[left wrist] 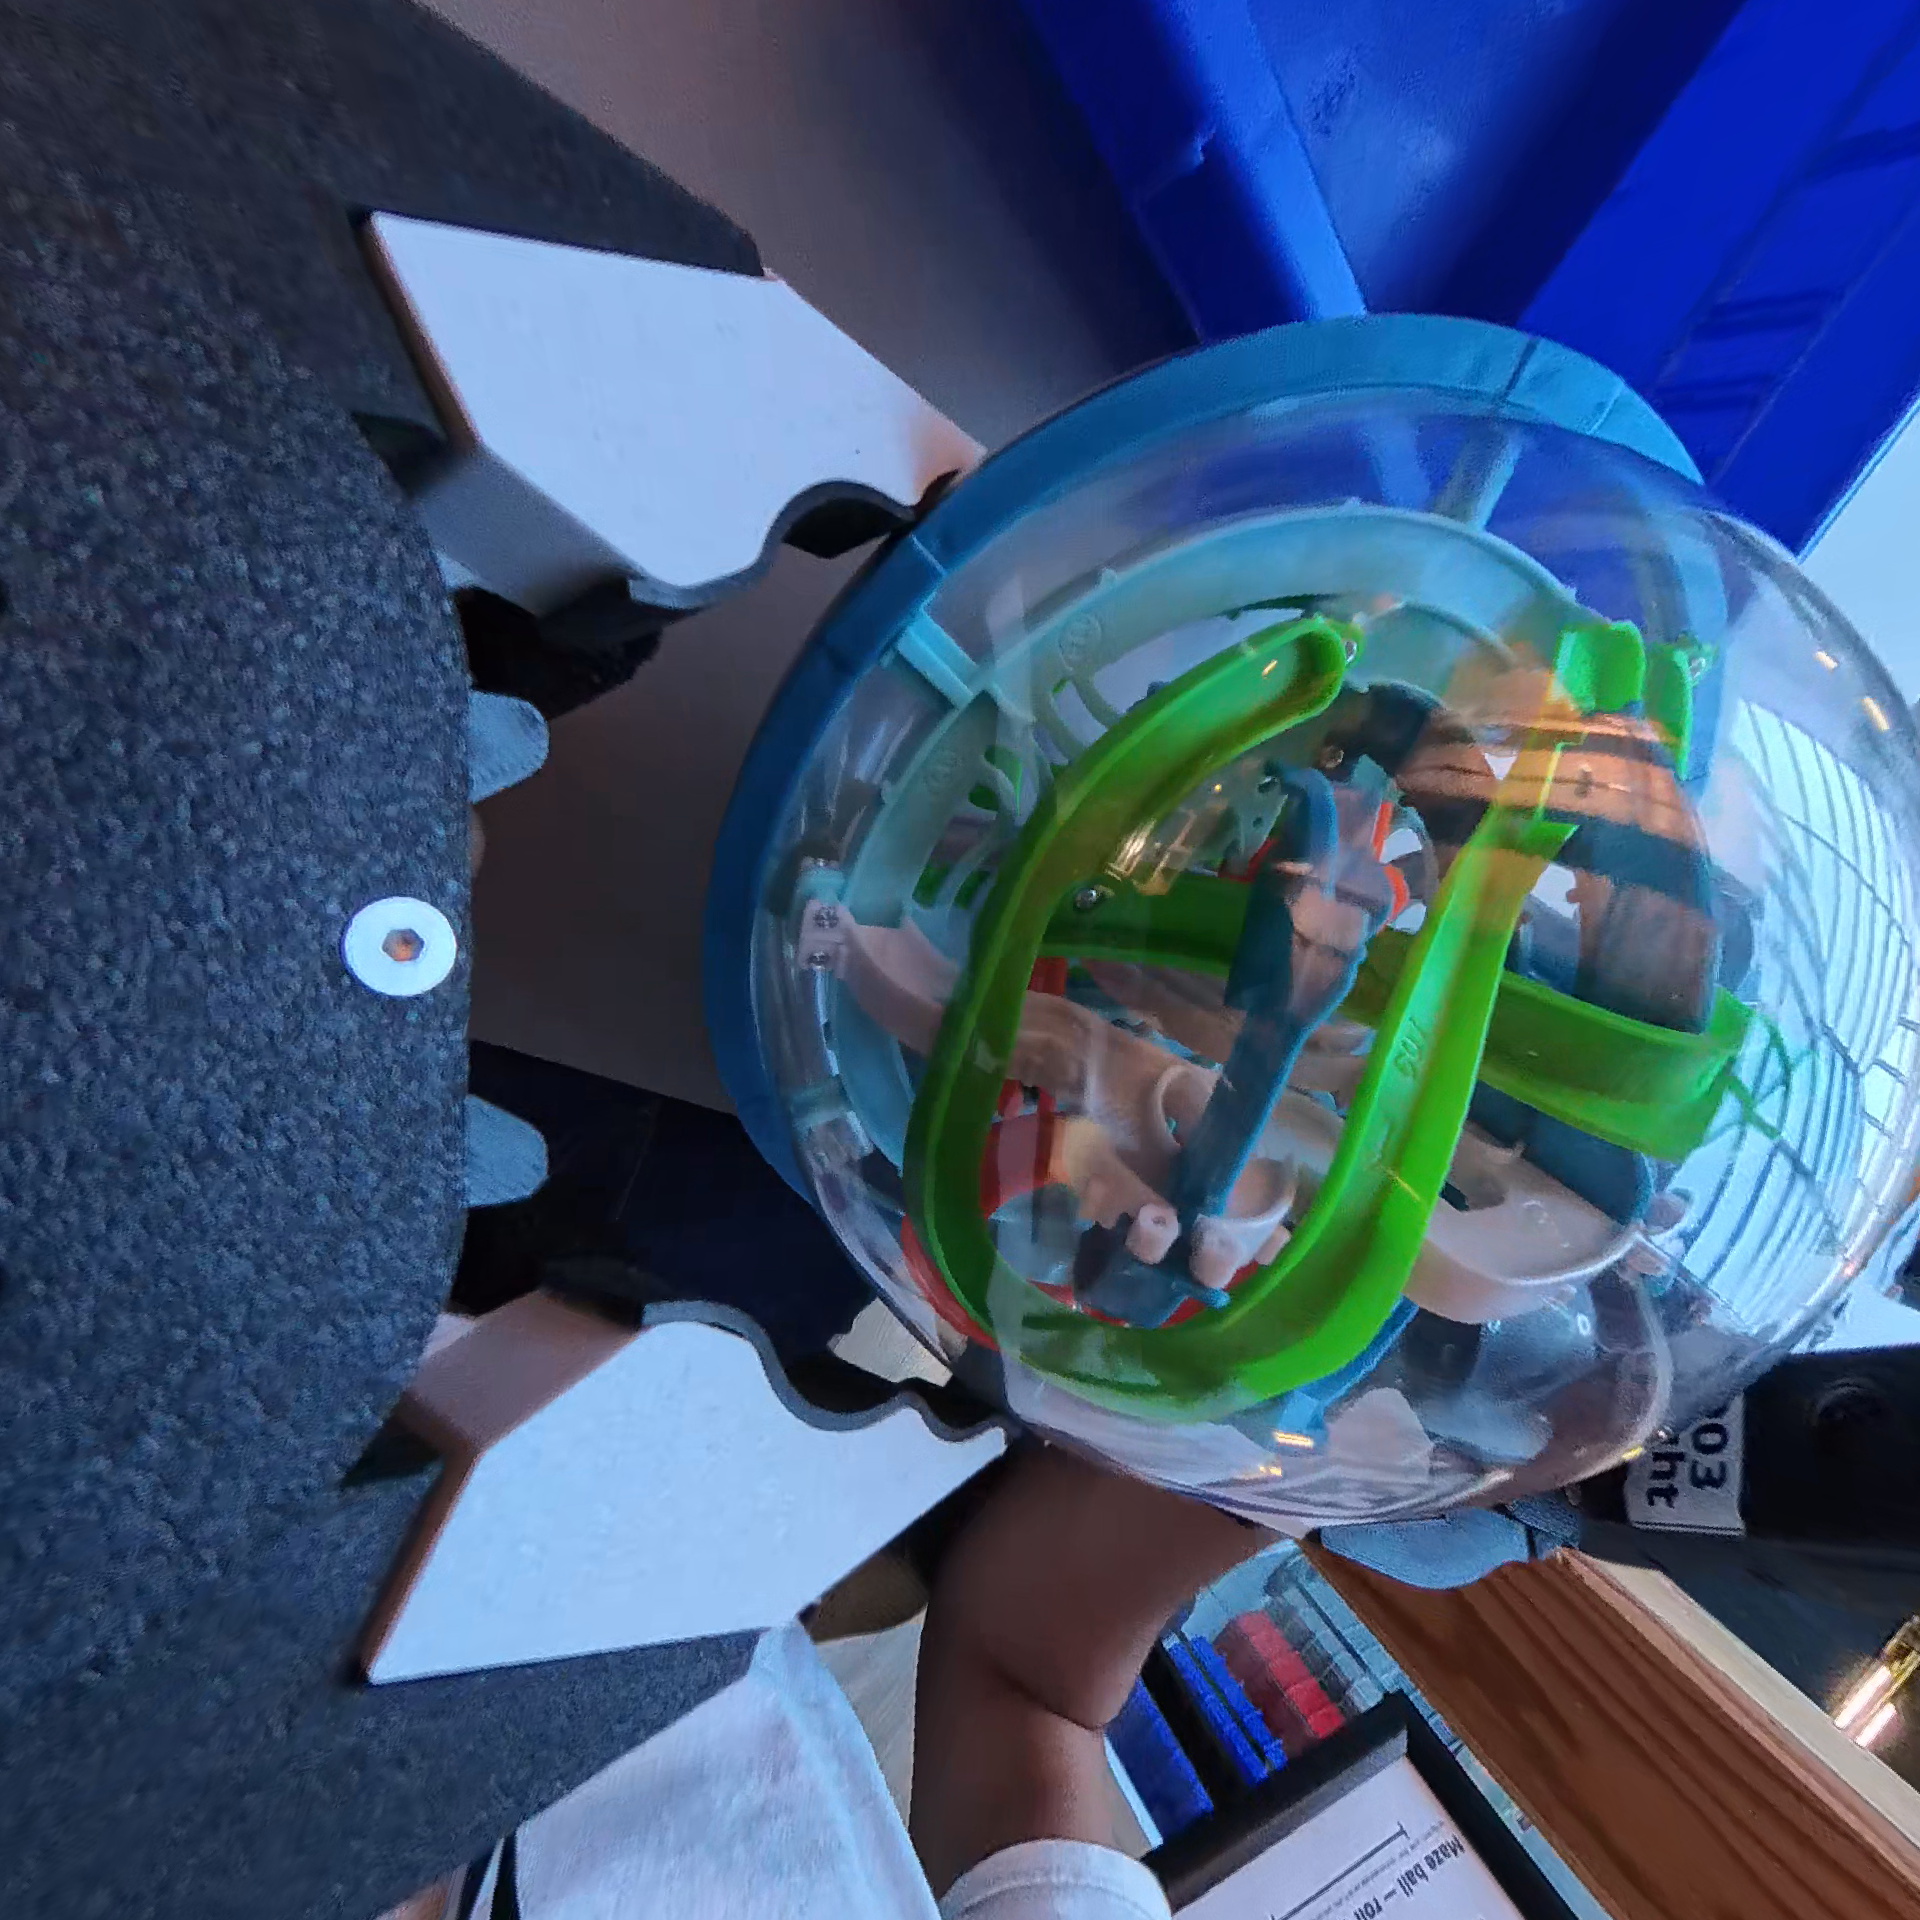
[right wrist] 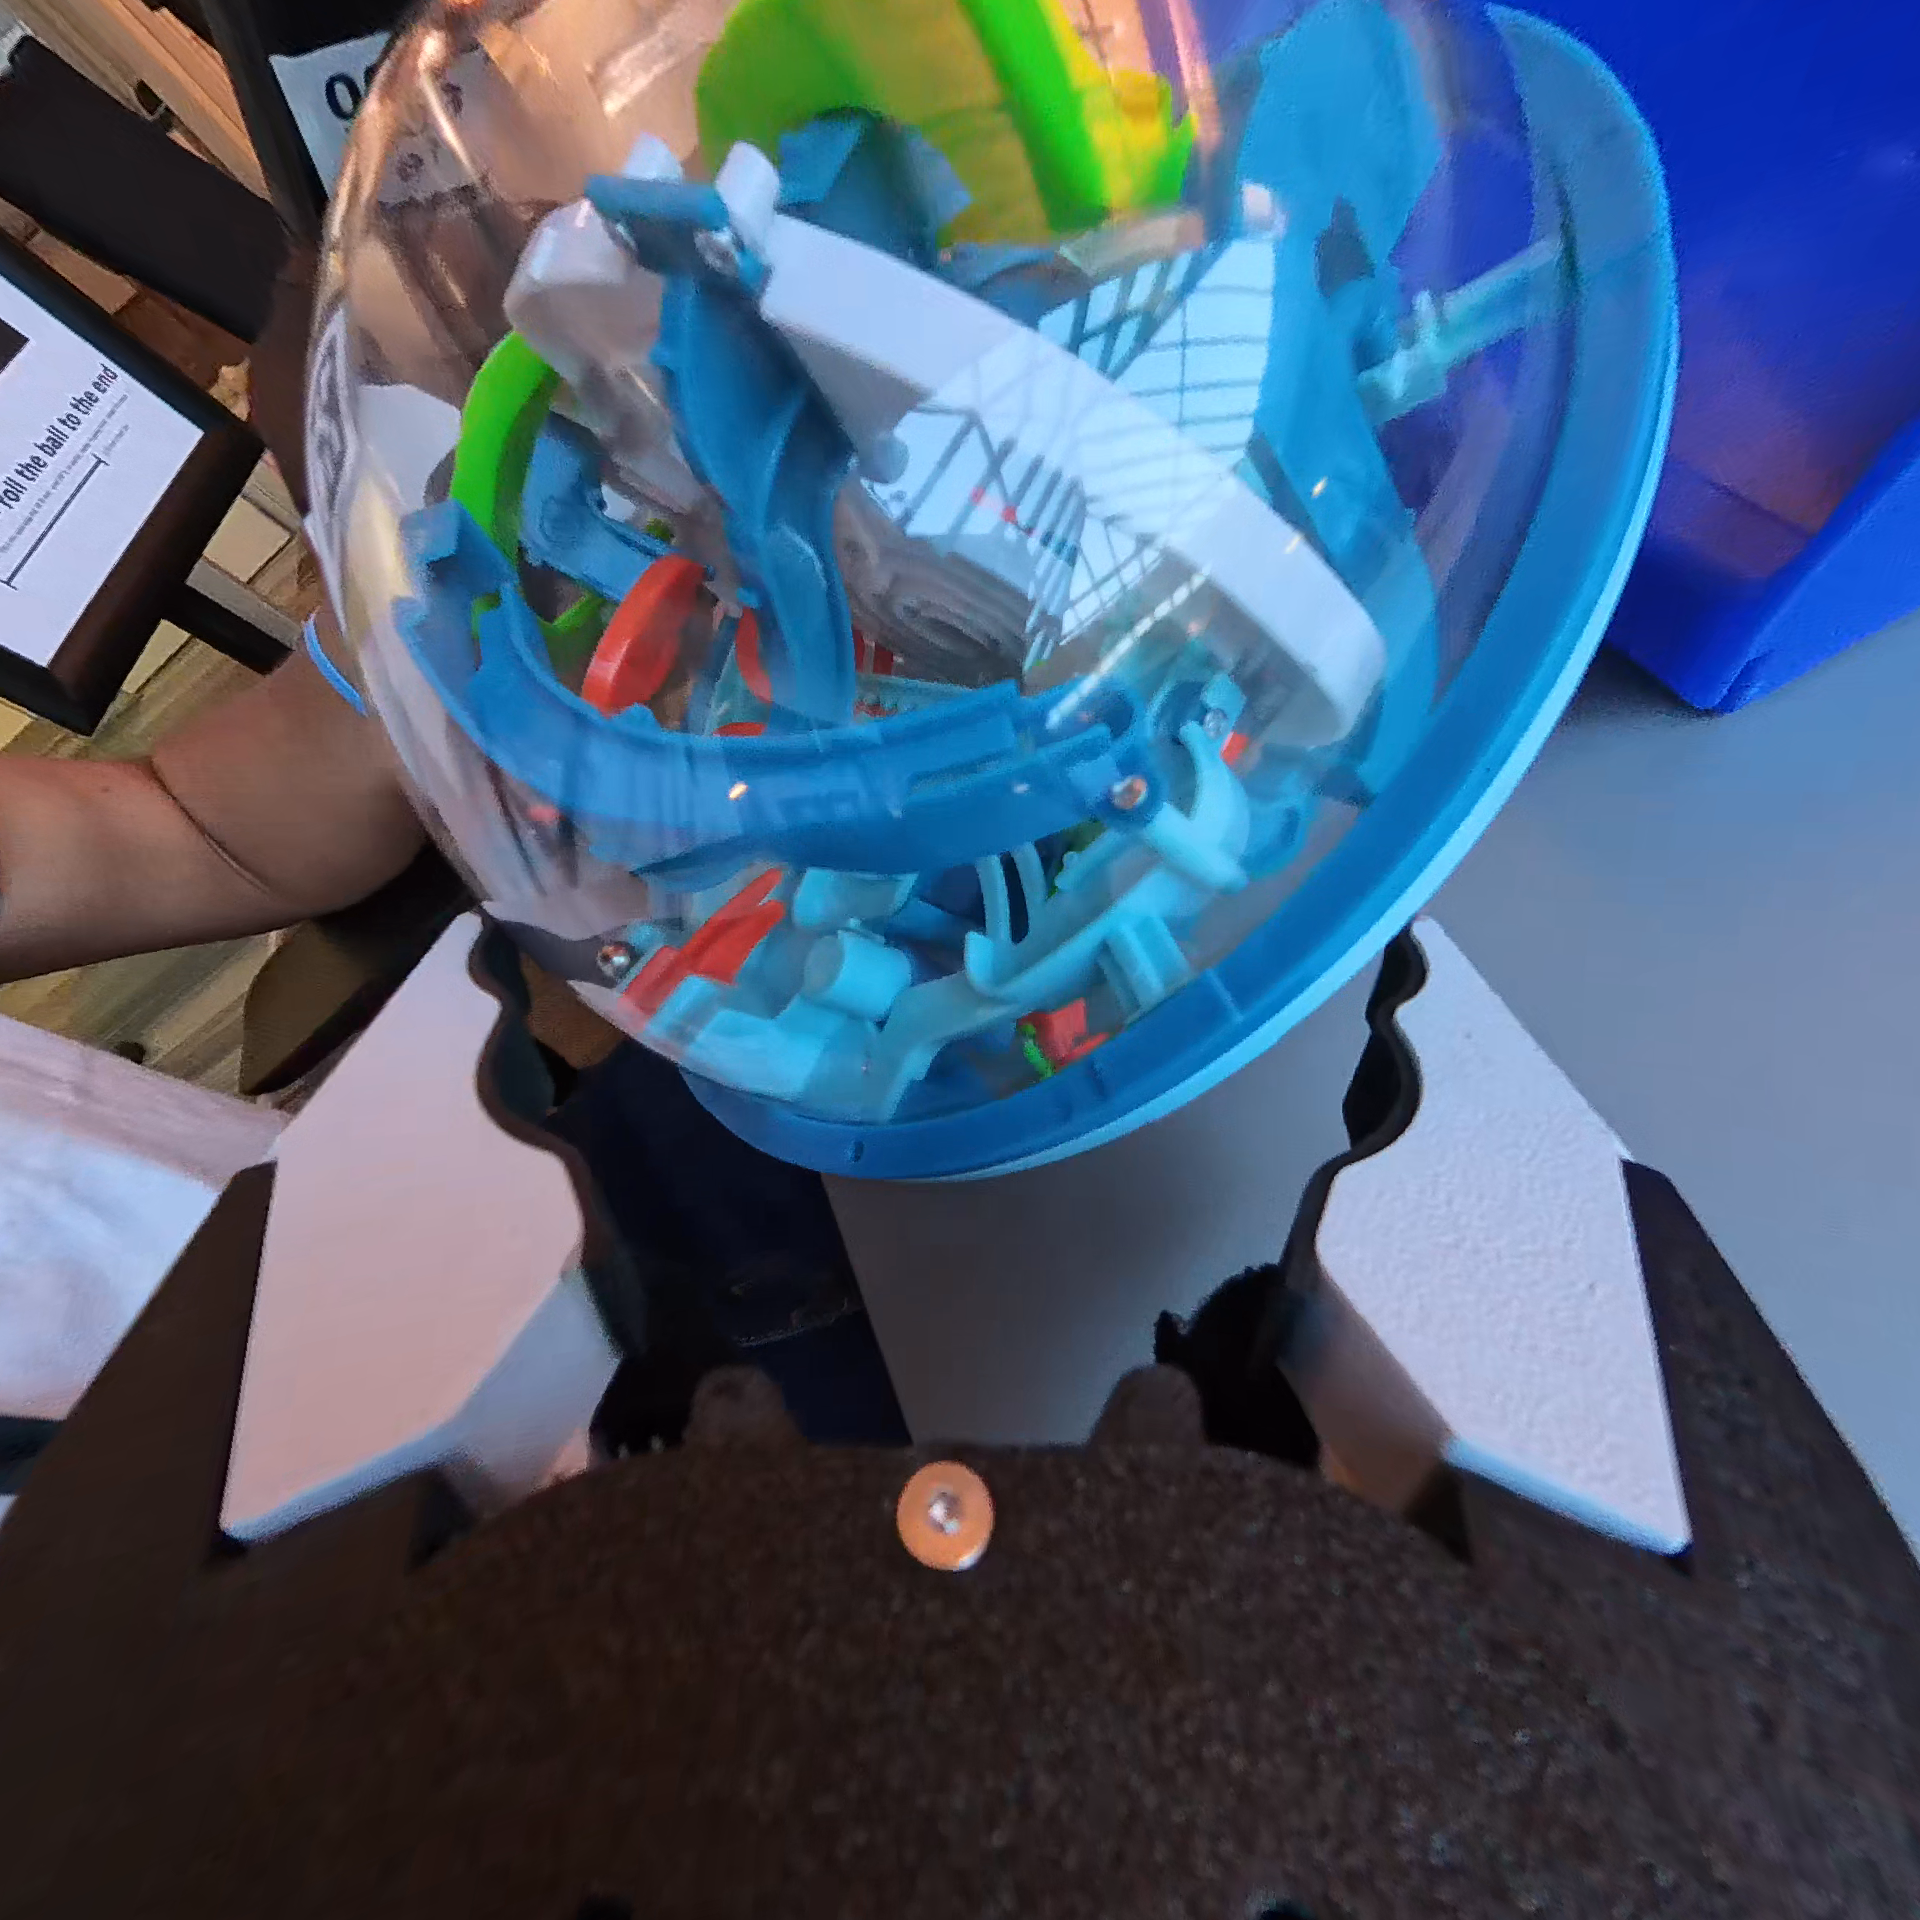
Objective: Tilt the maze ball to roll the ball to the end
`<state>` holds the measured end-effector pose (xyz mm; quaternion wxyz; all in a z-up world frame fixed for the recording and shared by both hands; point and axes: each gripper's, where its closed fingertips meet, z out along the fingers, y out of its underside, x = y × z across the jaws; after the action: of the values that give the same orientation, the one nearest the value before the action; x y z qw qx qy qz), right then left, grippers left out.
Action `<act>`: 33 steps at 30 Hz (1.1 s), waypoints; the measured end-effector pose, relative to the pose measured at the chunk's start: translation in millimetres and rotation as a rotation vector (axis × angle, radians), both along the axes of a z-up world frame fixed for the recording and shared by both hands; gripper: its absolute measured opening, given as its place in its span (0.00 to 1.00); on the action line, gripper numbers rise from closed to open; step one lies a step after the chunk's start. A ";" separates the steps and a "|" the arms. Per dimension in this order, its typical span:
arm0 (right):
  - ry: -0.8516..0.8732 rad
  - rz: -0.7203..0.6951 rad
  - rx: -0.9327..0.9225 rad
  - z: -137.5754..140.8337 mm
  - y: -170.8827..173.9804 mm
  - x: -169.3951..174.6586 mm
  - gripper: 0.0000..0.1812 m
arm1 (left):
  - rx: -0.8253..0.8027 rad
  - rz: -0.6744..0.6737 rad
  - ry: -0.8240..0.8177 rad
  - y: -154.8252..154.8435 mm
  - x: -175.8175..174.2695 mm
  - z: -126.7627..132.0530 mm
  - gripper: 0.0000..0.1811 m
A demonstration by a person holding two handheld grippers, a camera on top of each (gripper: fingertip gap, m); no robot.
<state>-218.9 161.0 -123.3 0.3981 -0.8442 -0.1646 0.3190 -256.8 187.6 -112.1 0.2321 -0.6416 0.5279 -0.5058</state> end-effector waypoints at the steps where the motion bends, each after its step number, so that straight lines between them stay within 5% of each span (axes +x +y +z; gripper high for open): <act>1: 0.000 -0.001 0.006 0.4 0.8 0.3 0.85 | -0.002 0.000 0.003 0.2 0.0 -0.6 0.86; 12: -0.013 -0.080 0.380 14.7 17.8 8.8 0.85 | 0.016 -0.033 0.012 0.4 1.1 -18.2 0.85; 33: 0.039 -0.039 0.373 13.1 17.5 15.2 0.85 | -0.006 -0.013 -0.006 1.5 4.3 -12.2 0.82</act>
<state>-203.6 178.5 -110.2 0.5569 -0.7524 -0.1967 0.2916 -252.6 189.0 -124.3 0.2283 -0.6373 0.5298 -0.5108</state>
